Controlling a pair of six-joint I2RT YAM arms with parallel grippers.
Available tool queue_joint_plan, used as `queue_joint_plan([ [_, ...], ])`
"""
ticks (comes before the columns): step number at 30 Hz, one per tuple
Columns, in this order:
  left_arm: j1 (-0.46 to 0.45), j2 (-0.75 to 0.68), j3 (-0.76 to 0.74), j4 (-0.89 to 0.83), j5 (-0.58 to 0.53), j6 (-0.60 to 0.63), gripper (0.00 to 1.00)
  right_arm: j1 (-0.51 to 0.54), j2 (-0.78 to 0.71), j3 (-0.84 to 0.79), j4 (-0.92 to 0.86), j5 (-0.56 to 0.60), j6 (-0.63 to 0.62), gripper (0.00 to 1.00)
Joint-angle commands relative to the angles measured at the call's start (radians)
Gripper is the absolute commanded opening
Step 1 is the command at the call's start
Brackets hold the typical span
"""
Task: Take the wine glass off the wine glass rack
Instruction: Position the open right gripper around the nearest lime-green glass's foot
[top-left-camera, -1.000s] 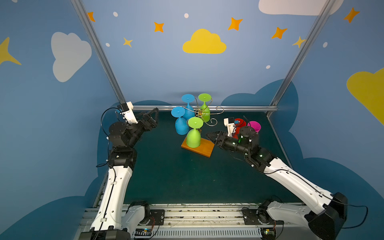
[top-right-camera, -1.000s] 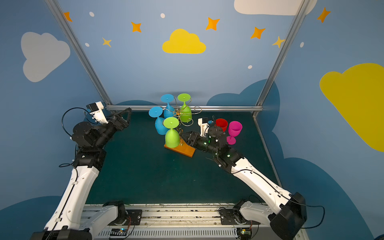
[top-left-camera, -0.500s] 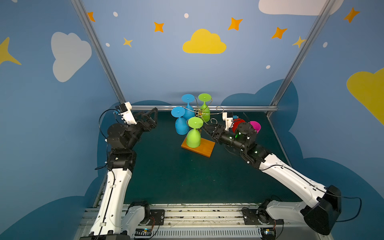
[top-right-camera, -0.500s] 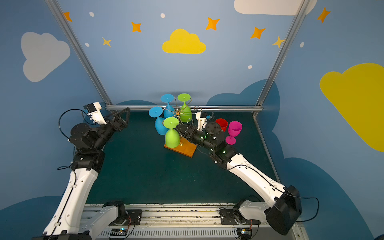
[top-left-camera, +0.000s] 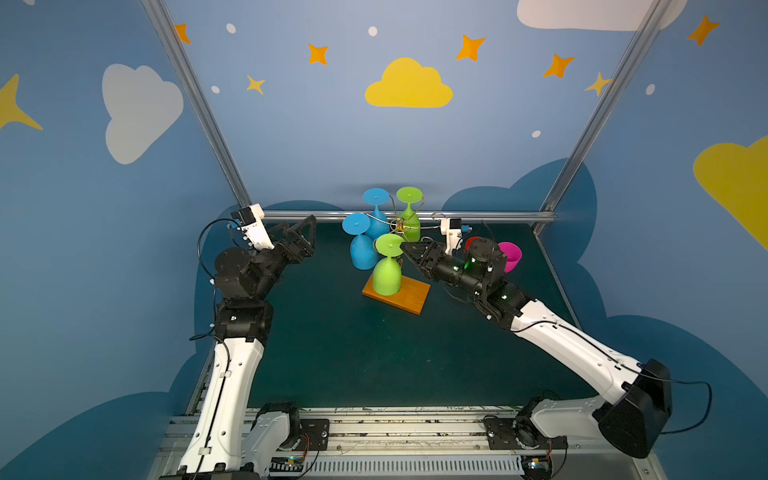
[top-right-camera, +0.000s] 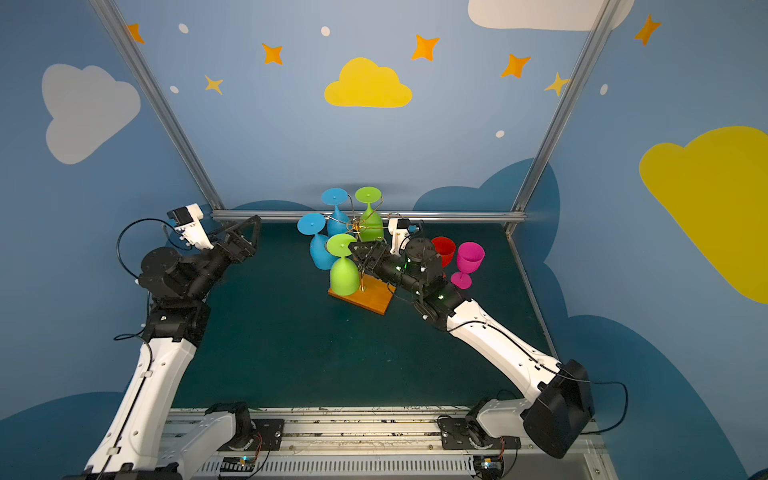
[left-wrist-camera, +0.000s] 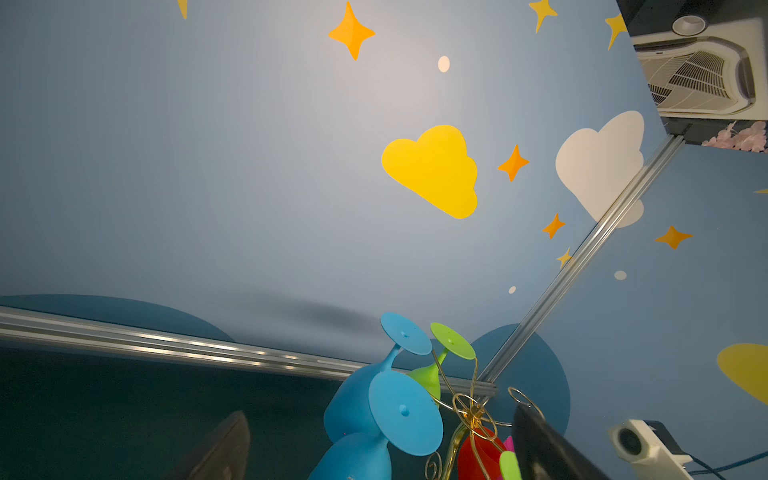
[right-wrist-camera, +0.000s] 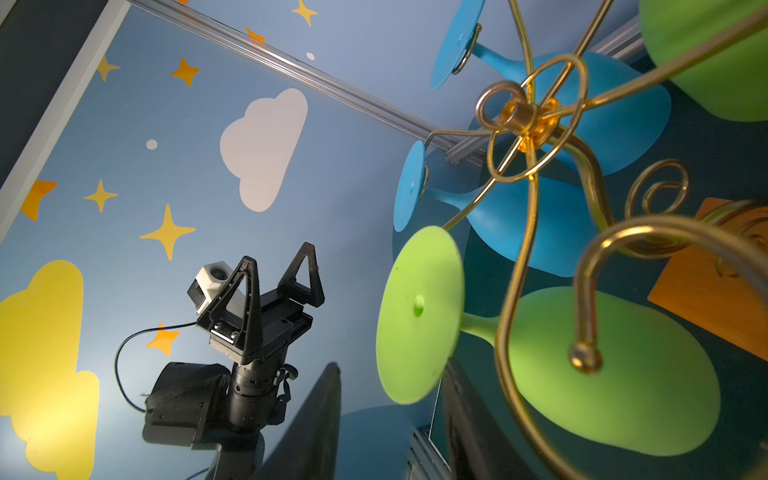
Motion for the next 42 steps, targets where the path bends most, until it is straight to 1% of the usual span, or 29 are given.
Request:
queue_joint_plan([
  [1, -0.002, -0.016, -0.009, 0.003, -0.01, 0.022, 0.97, 0.001, 0.009, 0.057, -0.025, 0.014, 0.003, 0.4],
  [35, -0.008, -0.019, -0.014, 0.006, -0.023, 0.03, 0.97, 0.028, 0.038, 0.045, -0.074, 0.043, 0.01, 0.4],
  [42, -0.008, -0.018, -0.015, 0.008, -0.022, 0.027, 0.97, 0.038, 0.039, 0.036, -0.082, 0.062, 0.013, 0.43],
])
